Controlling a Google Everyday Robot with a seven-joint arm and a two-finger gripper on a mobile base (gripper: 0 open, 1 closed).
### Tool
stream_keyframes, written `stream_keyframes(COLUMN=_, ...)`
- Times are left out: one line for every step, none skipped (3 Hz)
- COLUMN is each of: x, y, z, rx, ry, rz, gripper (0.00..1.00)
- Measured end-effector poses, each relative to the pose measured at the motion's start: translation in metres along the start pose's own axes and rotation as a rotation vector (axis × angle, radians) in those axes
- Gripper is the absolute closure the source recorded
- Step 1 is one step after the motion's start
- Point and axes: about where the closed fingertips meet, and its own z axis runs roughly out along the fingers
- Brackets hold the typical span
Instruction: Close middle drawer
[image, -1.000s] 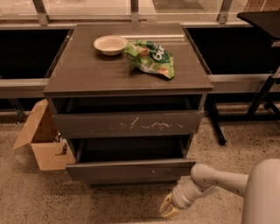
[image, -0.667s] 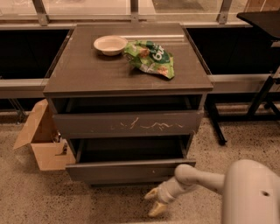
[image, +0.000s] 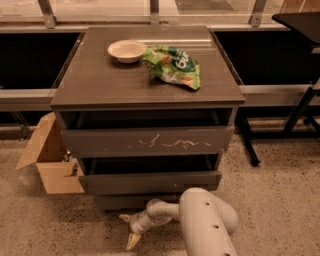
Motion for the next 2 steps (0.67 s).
stream_keyframes(x=0.036, y=-0.024, z=0.004, rx=0.102, ry=0.116, rz=-0.048, gripper=0.00)
stream_keyframes(x=0.043, y=-0.035, z=-0.001, rx=0.154, ry=0.147, rz=-0.052, gripper=0.00)
